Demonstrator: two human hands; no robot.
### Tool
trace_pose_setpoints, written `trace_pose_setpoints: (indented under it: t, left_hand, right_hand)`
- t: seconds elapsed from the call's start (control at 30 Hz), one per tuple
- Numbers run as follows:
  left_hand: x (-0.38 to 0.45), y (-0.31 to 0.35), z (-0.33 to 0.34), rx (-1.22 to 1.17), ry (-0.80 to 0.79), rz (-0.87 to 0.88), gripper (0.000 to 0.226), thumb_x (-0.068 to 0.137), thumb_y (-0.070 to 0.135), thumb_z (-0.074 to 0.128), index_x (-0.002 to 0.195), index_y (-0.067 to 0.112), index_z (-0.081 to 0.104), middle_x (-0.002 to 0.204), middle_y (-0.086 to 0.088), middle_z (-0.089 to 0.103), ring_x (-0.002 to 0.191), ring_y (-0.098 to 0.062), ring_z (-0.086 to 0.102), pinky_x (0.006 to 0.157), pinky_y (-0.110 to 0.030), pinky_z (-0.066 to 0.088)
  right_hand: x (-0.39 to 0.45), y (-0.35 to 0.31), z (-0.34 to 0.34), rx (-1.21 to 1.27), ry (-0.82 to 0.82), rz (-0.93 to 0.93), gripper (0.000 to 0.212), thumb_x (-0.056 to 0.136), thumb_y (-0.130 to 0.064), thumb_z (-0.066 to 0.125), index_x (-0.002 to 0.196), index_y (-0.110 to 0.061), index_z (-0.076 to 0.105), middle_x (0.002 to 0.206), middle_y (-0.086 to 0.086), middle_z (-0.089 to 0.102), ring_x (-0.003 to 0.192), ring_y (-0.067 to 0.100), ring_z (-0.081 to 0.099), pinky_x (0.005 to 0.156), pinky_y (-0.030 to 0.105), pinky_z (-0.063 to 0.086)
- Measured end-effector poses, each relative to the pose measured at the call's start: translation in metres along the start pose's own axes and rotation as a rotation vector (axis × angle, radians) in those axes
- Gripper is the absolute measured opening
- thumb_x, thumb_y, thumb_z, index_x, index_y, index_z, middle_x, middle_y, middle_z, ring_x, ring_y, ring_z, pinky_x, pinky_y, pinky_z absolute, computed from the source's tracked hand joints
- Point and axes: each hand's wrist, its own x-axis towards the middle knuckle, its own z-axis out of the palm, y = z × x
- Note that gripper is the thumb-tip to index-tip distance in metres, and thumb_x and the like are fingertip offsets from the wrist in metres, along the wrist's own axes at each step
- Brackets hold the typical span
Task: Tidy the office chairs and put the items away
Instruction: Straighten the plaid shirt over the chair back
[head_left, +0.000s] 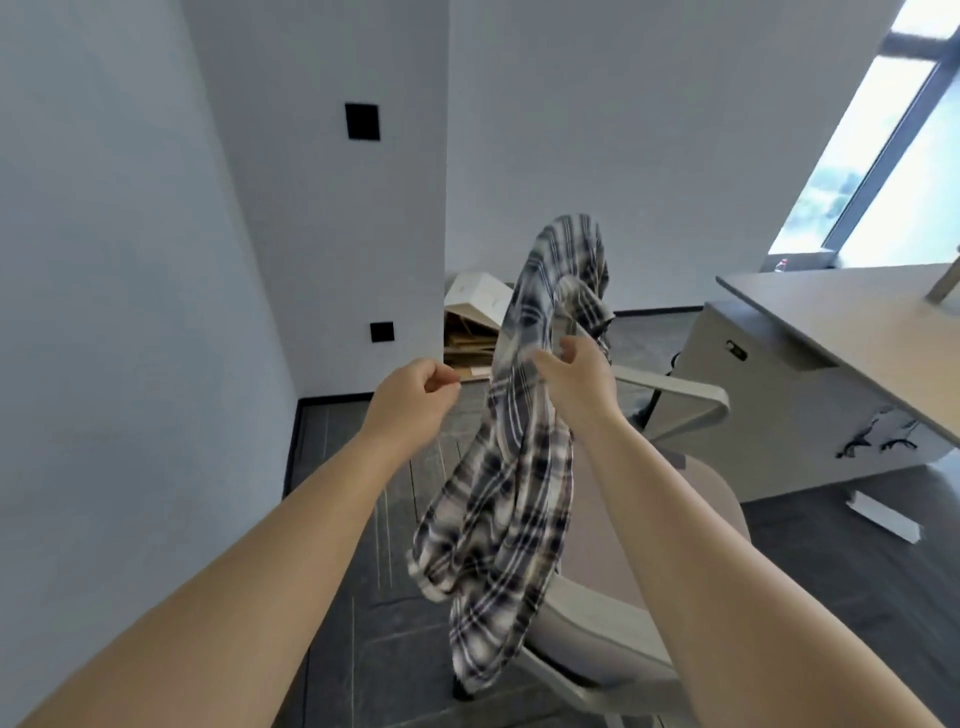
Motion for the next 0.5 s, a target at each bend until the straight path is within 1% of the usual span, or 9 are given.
trace_pose_setpoints:
  t: [0.03, 0.07, 0.13, 0.17, 0.23, 0.3, 0.33, 0.4, 0.5]
  left_hand:
    - [0.005, 0.002, -0.002, 0.003, -0.004, 0.012, 0.023, 0.092, 0.017, 0.047, 0.11, 0.01, 0.058, 0.101, 0.003, 0.054, 0.096, -0.01, 0.049, 0.082, -0.024, 0.036]
    - [0.01, 0.003, -0.003, 0.008, -0.011, 0.02, 0.024, 0.092, 0.018, 0.047, 0.111, 0.01, 0.058, 0.102, 0.002, 0.055, 0.096, -0.01, 0.048, 0.082, -0.023, 0.036]
    - [0.021, 0.003, -0.004, 0.015, -0.035, 0.024, 0.025, 0.092, 0.018, 0.047, 0.112, 0.01, 0.058, 0.107, -0.001, 0.058, 0.097, -0.011, 0.049, 0.083, -0.023, 0.036]
    - [0.025, 0.003, -0.004, 0.018, -0.046, 0.024, 0.025, 0.091, 0.018, 0.047, 0.112, 0.009, 0.058, 0.11, -0.003, 0.059, 0.097, -0.011, 0.049, 0.084, -0.024, 0.037]
    - [0.033, 0.004, -0.004, 0.021, -0.058, 0.026, 0.025, 0.091, 0.017, 0.047, 0.112, 0.009, 0.058, 0.112, -0.004, 0.06, 0.097, -0.012, 0.049, 0.084, -0.024, 0.038]
    - [0.036, 0.008, 0.0, 0.019, -0.071, 0.033, 0.024, 0.091, 0.017, 0.048, 0.111, 0.009, 0.058, 0.109, -0.003, 0.059, 0.097, -0.012, 0.05, 0.083, -0.025, 0.038]
    - [0.035, 0.01, 0.002, 0.013, -0.079, 0.036, 0.024, 0.091, 0.017, 0.048, 0.111, 0.009, 0.058, 0.106, -0.002, 0.058, 0.096, -0.013, 0.05, 0.083, -0.025, 0.038]
    - [0.032, 0.015, 0.007, -0.009, -0.089, 0.041, 0.024, 0.091, 0.018, 0.049, 0.11, 0.008, 0.059, 0.101, 0.0, 0.055, 0.095, -0.013, 0.049, 0.084, -0.025, 0.038]
    - [0.024, 0.022, 0.014, -0.026, -0.097, 0.049, 0.023, 0.091, 0.018, 0.049, 0.109, 0.007, 0.059, 0.099, 0.0, 0.054, 0.095, -0.014, 0.05, 0.083, -0.026, 0.038]
  right_hand:
    - [0.004, -0.003, 0.002, -0.013, -0.003, 0.012, 0.06, 0.089, -0.037, 0.051, 0.14, -0.011, 0.031, 0.127, 0.008, 0.053, 0.096, 0.021, 0.057, 0.069, 0.029, 0.044]
    - [0.007, -0.005, 0.004, -0.021, -0.018, 0.031, 0.062, 0.088, -0.037, 0.052, 0.139, -0.01, 0.031, 0.13, 0.01, 0.051, 0.1, 0.023, 0.055, 0.072, 0.031, 0.043]
    - [0.009, -0.006, 0.007, -0.054, -0.064, 0.058, 0.059, 0.087, -0.034, 0.055, 0.136, -0.007, 0.034, 0.126, 0.011, 0.054, 0.092, 0.022, 0.054, 0.068, 0.03, 0.042]
    - [0.01, -0.005, 0.008, -0.079, -0.075, 0.059, 0.055, 0.087, -0.031, 0.055, 0.133, -0.007, 0.037, 0.12, 0.01, 0.056, 0.086, 0.02, 0.054, 0.063, 0.028, 0.042]
    - [0.01, -0.003, 0.007, -0.102, -0.084, 0.043, 0.038, 0.087, -0.022, 0.055, 0.12, -0.005, 0.045, 0.098, 0.006, 0.057, 0.073, 0.017, 0.051, 0.054, 0.027, 0.037]
    - [0.008, 0.0, 0.0, -0.103, -0.091, 0.033, 0.02, 0.085, -0.015, 0.054, 0.102, -0.008, 0.047, 0.08, 0.001, 0.051, 0.072, 0.018, 0.048, 0.055, 0.028, 0.036]
    - [0.006, 0.003, -0.005, -0.095, -0.102, 0.038, 0.015, 0.084, -0.012, 0.053, 0.097, -0.01, 0.047, 0.075, -0.001, 0.049, 0.071, 0.018, 0.048, 0.057, 0.029, 0.036]
    - [-0.004, 0.006, -0.017, -0.071, -0.132, 0.038, 0.016, 0.082, -0.007, 0.052, 0.095, -0.013, 0.047, 0.074, -0.001, 0.05, 0.068, 0.016, 0.047, 0.059, 0.029, 0.037]
    - [-0.023, 0.015, -0.041, -0.047, -0.166, 0.043, 0.027, 0.077, -0.003, 0.055, 0.101, -0.016, 0.05, 0.088, 0.003, 0.058, 0.079, 0.019, 0.054, 0.066, 0.03, 0.044]
